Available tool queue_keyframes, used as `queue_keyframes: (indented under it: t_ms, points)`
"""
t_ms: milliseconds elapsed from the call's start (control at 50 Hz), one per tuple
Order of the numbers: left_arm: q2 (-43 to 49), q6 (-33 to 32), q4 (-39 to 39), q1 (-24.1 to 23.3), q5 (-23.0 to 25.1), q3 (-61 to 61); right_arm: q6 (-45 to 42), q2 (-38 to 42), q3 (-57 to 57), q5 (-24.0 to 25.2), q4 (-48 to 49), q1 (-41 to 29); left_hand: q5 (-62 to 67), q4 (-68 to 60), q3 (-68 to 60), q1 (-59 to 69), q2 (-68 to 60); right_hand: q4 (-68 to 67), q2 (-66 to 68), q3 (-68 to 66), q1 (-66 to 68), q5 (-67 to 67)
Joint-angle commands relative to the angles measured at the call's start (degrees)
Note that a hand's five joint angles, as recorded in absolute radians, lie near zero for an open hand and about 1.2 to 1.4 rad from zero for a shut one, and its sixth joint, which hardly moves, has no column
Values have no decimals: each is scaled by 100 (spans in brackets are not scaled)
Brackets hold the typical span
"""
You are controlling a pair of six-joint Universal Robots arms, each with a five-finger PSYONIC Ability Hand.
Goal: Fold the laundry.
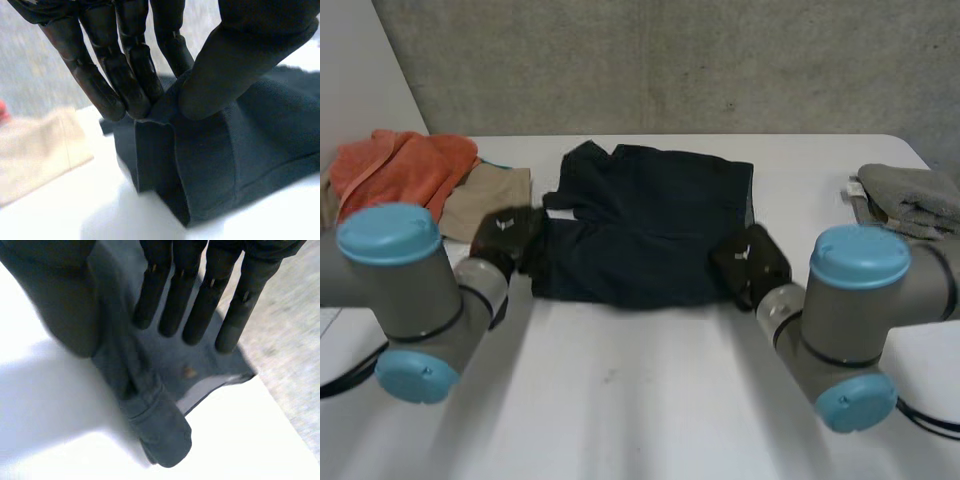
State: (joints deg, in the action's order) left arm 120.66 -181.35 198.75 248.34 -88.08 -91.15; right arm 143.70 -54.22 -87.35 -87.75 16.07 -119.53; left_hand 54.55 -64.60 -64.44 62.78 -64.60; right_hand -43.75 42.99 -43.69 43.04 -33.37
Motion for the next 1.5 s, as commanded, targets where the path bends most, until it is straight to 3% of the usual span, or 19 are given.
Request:
queue_keyframes:
  t_ms: [20, 100, 200, 280, 400, 540, 700, 860, 1100, 1180, 1240, 1300, 1340, 1500]
  points:
    - [-94, -375, -336, 92, -7, 98, 70, -158, -89, -243, -130, -9, -2647, 2652, 2636, -2471, 2653, 814, -738, 808, -743, 776]
    - [-550, -375, -530, 83, 80, 19, 403, -676, -299, -296, -331, 87, -3984, 3988, 3972, -3807, 3989, 1690, -1614, 1684, -1619, 1652]
    - [-1166, -419, -741, 144, 160, -271, 606, -1072, -476, -252, -648, 237, -4575, 4580, 4564, -4399, 4581, 2129, -2054, 2123, -2058, 2092]
    - [-1606, -585, -864, 171, 265, -648, 607, -1266, -599, -138, -947, 351, -4526, 4531, 4515, -4349, 4531, 2147, -2071, 2141, -2076, 2109]
    - [-1844, -1200, -1076, 57, 379, -1422, 264, -1153, -713, 196, -1097, 571, -3401, 3406, 3390, -3224, 3406, 1979, -1903, 1973, -1908, 1941]
    - [-1476, -1640, -926, -31, 274, -1678, -26, -748, -643, 364, -790, 694, -1498, 1503, 1487, -1322, 1504, 1794, -1718, 1788, -1723, 1756]
    - [-589, -1711, -680, -23, 239, -1073, -61, -519, -546, 346, -614, 650, -3748, 3753, 3737, -3572, 3754, 1709, -1634, 1703, -1638, 1672]
    - [-8, -1939, -627, -49, 2, -316, -61, -361, -397, 250, -368, 571, -3702, 3707, 3691, -3525, 3707, 1709, -1634, 1703, -1638, 1672]
    - [722, -2396, -469, -163, -104, 581, -61, 148, 33, 170, 72, 527, -2929, 2933, 2917, -2752, 2934, 281, -205, 275, -210, 243]
    - [950, -2633, -460, -181, -113, 862, -35, 272, 218, 161, 72, 536, -2475, 2479, 2463, -2298, 2480, -1196, 1272, -1202, 1267, -1233]
    - [1143, -2827, -390, -216, -130, 1116, 52, 254, 288, 188, 55, 554, -1568, 1573, 1557, -1392, 1574, -3619, 3695, -3625, 3690, -3656]
    - [1249, -2915, -320, -233, -130, 1231, 140, 245, 306, 197, 46, 545, -526, 531, 515, -349, 531, -3625, 3701, -3631, 3696, -3663]
    - [1320, -2994, -215, -251, -139, 1311, 193, 228, 315, 188, 19, 545, 1489, -1484, -1500, 1665, -1483, -3625, 3701, -3631, 3696, -3663]
    - [741, -2950, -319, -234, -95, 943, 290, -141, 315, 214, -752, 650, 1545, -1540, -1556, 1722, -1540, -3625, 3701, -3631, 3696, -3663]
